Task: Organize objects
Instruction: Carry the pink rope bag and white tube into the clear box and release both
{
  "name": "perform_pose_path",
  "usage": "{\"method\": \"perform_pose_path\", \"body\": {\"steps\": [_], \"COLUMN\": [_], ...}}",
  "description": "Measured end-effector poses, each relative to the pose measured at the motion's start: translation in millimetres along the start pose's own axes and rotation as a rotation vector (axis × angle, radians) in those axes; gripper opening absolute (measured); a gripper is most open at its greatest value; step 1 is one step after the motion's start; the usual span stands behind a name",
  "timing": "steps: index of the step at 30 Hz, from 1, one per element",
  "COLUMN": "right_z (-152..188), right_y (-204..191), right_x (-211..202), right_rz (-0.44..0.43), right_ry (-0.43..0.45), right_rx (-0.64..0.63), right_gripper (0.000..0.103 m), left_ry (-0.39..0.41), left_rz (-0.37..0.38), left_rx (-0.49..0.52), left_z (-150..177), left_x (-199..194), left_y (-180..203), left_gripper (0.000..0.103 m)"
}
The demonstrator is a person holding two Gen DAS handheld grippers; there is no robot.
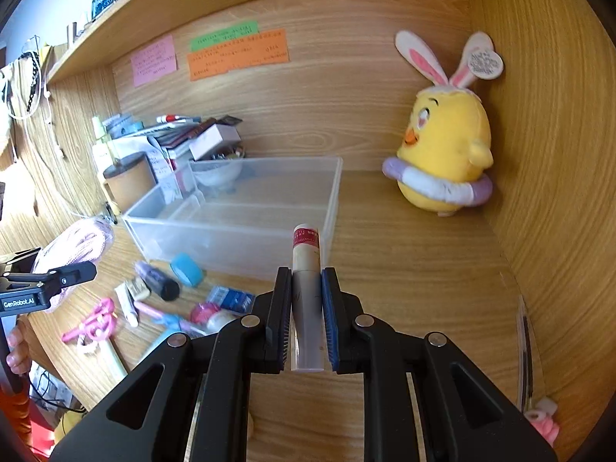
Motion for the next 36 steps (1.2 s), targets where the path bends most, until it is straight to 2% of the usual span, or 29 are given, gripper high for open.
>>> {"method": "perform_pose_path", "body": {"steps": [7,14,21,29,36], "right_z": [-30,-56,-63,-51,-44], "right_y": [-19,-36,-38,-37,-43], "right_x": [11,35,80,129,152], "right_rz": [-0.059,-0.092,-0.094,-0.075,-0.062], "right_ry": [0.017,0.002,-0.105,-0.241,-0.304], "right_rx": [-0.022,-0.062,-0.073,-0.087,-0.112], "right_gripper": [0.014,0.014,0.014,0.014,0.014], "left_ry": [0.052,0.025,-0.031,-0.132,-0.192], "left_rz": [-0.019,0.008,0.026,0.070,0.093], "left_rx": [-0.006,-0.021,0.006,0.031,0.065], "left_z": [-34,-59,-80,-85,-88], "left_x": [-1,26,58,102,130], "left_y": [-13,-21,-20,-15,-7], "left_gripper": [0.064,0.064,0.064,0.064,0.064]}}
Point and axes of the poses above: each gripper's, at about its wrist camera, not at the fingertips, and x roughly the way its jaws point, y to its right, z to its underside, the point moved 5 cm from there along x, roughly the way its jaws point, and after that the axes turned 14 degrees about x, right-handed, at the moved point
